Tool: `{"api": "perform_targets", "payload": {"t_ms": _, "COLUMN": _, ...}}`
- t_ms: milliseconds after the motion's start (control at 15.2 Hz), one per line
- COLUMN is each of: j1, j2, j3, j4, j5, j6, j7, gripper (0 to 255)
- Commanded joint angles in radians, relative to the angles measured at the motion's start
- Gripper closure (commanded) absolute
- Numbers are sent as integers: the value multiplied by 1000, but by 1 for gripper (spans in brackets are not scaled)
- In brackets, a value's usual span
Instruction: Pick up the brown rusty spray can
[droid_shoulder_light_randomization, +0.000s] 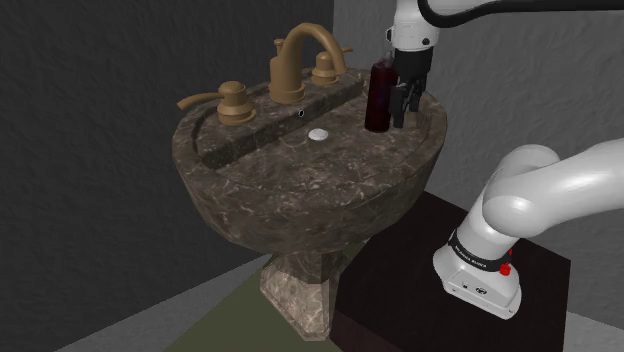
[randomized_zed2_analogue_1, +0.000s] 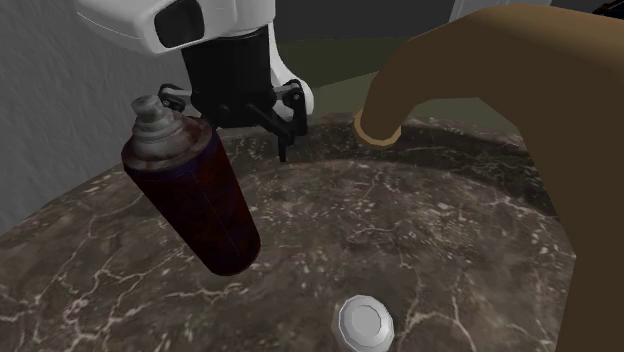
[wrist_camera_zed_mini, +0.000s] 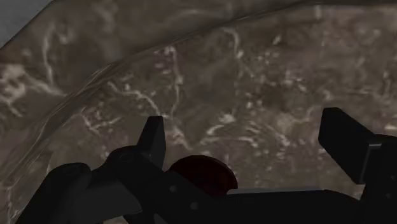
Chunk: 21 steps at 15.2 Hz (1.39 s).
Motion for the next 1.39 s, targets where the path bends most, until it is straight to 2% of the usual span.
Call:
{"api": "perform_targets", "payload": {"t_ms": 0, "j1": 0, "j2": 0, "j3": 0, "j4": 0, "j5": 0, "j6": 0, "j7": 0, "gripper": 0}}
{"api": "perform_targets", "payload": {"t_ms": 264, "j1": -81, "j2": -87, "j3": 101, "j4": -46, "j5": -44, "j6": 232, "j7": 235, "gripper": 0}}
{"api": "perform_targets", "payload": {"t_ms": 462, "j1": -161, "j2": -152, "j3": 190, "j4": -79, "j5": -95, "j6": 392, "j7": 421, "gripper": 0}}
{"api": "perform_targets", "payload": {"t_ms": 660, "j1": -262, "j2": -219, "j3": 291, "j4": -106, "j5": -156, "j6": 534, "j7": 619, "gripper": 0}}
{"api": "perform_targets", "payload": {"t_ms": 858, "j1": -386, "j2": -298, "j3": 401, "j4": -124, "j5": -217, "j6": 648, "j7": 824, "gripper": 0}}
{"api": "perform_targets", "payload": {"t_ms": 924, "j1": -403, "j2": -309, "j3": 416, "j4": -125, "j5": -223, "j6": 660, "j7": 849, "gripper": 0}}
{"api": "perform_targets", "payload": {"t_ms": 1320, "j1": -393, "j2": -331, "j3": 438, "j4": -208, "j5": -219, "j6": 714, "j7": 883, "gripper": 0}}
